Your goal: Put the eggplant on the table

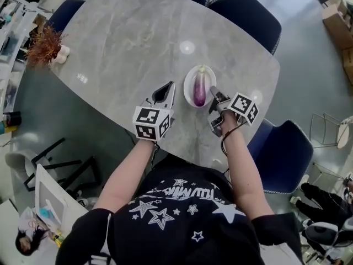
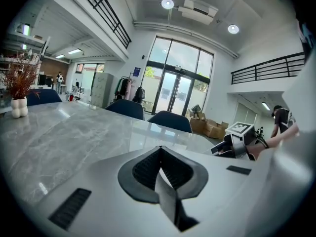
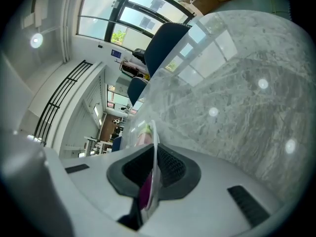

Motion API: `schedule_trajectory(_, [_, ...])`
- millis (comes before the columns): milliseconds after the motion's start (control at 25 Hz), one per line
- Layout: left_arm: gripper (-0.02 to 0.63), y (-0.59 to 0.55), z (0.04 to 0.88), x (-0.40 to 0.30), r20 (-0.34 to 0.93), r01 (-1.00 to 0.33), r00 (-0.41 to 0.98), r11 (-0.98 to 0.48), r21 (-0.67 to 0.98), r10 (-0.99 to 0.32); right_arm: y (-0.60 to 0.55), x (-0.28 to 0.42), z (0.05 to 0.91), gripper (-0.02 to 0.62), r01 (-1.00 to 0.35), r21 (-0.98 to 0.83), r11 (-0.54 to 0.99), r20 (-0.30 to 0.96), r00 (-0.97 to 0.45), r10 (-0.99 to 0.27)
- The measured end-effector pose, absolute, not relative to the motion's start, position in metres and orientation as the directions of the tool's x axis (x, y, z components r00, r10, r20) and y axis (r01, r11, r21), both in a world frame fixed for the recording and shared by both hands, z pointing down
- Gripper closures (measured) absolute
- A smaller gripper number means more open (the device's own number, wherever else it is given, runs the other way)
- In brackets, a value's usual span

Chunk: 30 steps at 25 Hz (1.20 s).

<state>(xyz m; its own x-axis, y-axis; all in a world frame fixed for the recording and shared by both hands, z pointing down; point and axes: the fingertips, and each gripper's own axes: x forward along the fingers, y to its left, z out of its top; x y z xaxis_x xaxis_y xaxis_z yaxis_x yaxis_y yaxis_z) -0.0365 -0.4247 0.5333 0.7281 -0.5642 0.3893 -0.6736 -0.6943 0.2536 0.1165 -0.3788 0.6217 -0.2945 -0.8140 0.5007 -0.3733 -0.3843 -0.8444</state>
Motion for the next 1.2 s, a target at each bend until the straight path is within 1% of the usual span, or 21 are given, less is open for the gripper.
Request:
schedule_trajectory(160, [0.598, -0.426, 0.539, -0.034, 0.400, -0.674, 0.727, -0.692, 0.260, -0.558, -0.379, 0.116, 0.626, 0.574, -0.403, -0.827, -0.392, 0.520, -0.285, -0.805])
schedule_trajectory(480, [0.598, -0.431, 0.547, -0.034, 0.412, -0.677, 0.723, -0.689, 0.260, -0.555, -0.379, 0.117, 0.634, 0.574, -0.520, -0.754, -0.402, 0.581, -0.244, -0.776])
schedule_trajectory(880, [0.598, -0.425, 0.547, -0.040, 0.415, -0.674, 0.725, -0.691, 0.262, -0.550, -0.378, 0.117, 0.640, 0.574, -0.523, -0.741, -0.420, 0.600, -0.236, -0.764])
schedule_trajectory(1200, [0.598, -0.420, 0.544, -0.043, 0.414, -0.681, 0.718, -0.686, 0.255, -0.559, -0.374, 0.120, 0.644, 0.566, -0.622, -0.660, -0.422, 0.661, -0.213, -0.719])
